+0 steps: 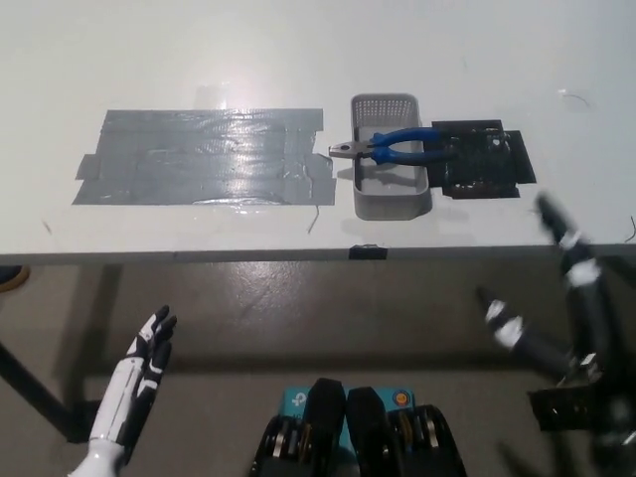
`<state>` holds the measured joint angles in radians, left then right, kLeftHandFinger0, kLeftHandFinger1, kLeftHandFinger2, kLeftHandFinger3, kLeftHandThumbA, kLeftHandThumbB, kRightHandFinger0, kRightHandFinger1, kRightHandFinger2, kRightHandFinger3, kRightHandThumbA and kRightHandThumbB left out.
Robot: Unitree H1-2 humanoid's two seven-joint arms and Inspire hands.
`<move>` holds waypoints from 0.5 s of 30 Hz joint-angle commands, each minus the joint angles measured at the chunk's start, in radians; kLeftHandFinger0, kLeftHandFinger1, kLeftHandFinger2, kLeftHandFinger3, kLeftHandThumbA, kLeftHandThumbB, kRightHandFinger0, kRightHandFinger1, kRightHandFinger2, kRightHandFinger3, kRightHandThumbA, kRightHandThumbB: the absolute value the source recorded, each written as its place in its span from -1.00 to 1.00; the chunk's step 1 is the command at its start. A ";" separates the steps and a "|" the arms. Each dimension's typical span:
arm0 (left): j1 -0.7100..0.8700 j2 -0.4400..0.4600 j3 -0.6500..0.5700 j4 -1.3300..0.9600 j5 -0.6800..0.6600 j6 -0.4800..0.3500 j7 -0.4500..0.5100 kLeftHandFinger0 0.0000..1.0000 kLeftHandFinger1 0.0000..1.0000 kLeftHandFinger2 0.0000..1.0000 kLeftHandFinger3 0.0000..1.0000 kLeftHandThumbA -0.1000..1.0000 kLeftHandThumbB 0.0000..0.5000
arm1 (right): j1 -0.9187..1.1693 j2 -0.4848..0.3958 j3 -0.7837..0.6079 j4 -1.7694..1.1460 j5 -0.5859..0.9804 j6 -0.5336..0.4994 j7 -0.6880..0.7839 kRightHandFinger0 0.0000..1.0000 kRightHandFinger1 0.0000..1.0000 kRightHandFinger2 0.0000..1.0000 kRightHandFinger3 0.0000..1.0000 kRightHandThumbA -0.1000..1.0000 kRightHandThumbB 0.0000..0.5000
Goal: The robot picks the blue plier placed on top of the container and places it on the grey area of the table
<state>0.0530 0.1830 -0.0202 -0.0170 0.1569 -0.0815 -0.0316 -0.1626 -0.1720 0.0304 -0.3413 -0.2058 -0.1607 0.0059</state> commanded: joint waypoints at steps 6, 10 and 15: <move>0.004 -0.032 -0.021 -0.033 0.024 -0.069 0.020 1.00 1.00 1.00 1.00 1.00 0.01 | -0.444 -0.235 0.009 0.027 0.040 0.402 0.232 1.00 1.00 1.00 1.00 0.31 -0.22; 0.003 -0.041 -0.037 -0.041 0.031 -0.080 0.016 1.00 1.00 1.00 1.00 1.00 -0.06 | -0.588 -0.269 0.069 0.156 0.004 0.483 0.299 1.00 1.00 1.00 1.00 0.30 -0.17; 0.016 -0.040 -0.044 -0.039 0.050 -0.073 0.018 1.00 1.00 1.00 1.00 1.00 -0.07 | -0.788 -0.317 0.219 0.379 -0.090 0.513 0.425 1.00 1.00 1.00 1.00 0.41 -0.02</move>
<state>0.0627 0.1444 -0.0504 -0.0170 0.1709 -0.0927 -0.0316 -0.7098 -0.4132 0.1315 -0.1175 -0.2140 0.1692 0.2098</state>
